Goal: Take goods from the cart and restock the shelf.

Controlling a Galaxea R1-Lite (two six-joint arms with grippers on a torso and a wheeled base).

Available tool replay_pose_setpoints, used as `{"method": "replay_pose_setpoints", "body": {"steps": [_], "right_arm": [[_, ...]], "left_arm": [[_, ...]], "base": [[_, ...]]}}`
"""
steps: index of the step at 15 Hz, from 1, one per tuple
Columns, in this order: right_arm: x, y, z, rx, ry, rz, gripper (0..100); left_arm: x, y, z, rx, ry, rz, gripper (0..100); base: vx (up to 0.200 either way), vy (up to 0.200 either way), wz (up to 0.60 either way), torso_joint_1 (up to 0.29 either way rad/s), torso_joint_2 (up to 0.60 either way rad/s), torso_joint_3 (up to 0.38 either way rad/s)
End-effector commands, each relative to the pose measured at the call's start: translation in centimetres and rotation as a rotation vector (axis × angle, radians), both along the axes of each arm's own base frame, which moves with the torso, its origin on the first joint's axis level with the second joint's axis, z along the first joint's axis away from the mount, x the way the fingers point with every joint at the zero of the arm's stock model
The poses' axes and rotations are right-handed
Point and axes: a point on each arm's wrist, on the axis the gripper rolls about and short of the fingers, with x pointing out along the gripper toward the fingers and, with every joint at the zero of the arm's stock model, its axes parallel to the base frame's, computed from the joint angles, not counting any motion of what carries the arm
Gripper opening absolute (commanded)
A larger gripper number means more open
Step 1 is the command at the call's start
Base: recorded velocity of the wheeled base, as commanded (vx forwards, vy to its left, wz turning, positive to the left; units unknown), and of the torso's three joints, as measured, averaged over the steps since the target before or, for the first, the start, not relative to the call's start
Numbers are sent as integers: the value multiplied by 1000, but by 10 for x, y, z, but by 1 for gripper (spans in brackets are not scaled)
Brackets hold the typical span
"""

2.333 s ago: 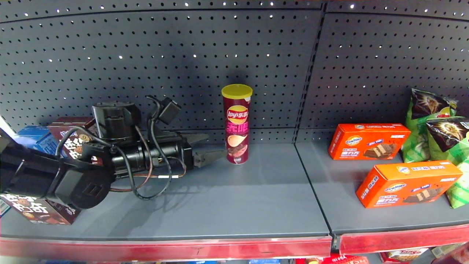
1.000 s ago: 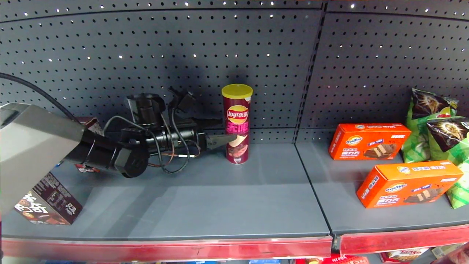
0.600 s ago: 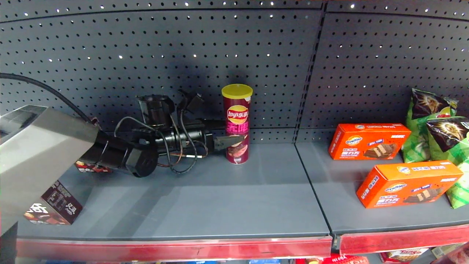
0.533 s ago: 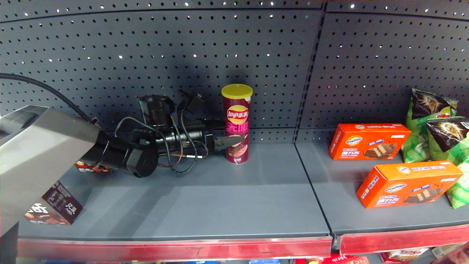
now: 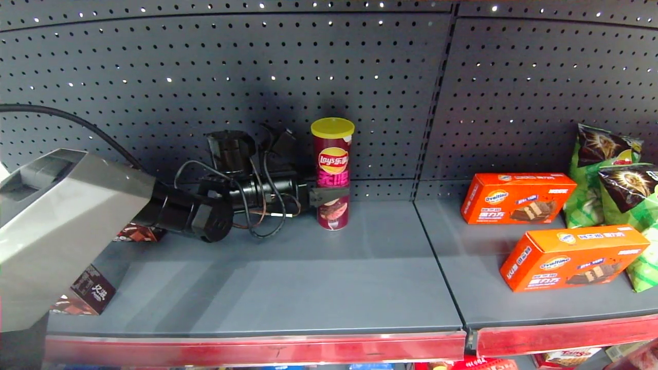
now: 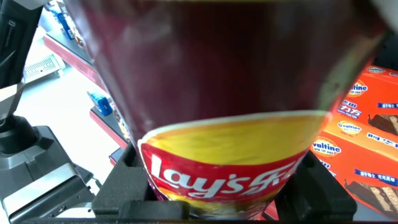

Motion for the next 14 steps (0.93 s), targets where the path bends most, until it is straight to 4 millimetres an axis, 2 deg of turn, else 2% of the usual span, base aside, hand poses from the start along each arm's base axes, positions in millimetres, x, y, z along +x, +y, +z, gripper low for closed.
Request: {"method": "replay_pose_setpoints", "body": {"steps": [1,5,6,13,14], "right_arm": [[0,0,0,-1,2,1,0],[0,0,0,-1,2,-1,0],[0,0,-1,-2,3,-1,0],[0,0,0,18,16,-2,0],[-1,0,0,18,14,-2,0]], "left_arm": [[2,-5,-2,-2,-1,-10,100],[6,-10,-4,-1,-4,-16,100],[7,-10,-4,-1,-7,-16,0],[3,-18,-6,4,9,-25,0],[0,-19,-1,2,0,-27,0]], "base": [[0,0,0,0,0,0],[0,0,0,0,0,0],[0,0,0,0,0,0],[0,0,0,0,0,0],[0,0,0,0,0,0]]}}
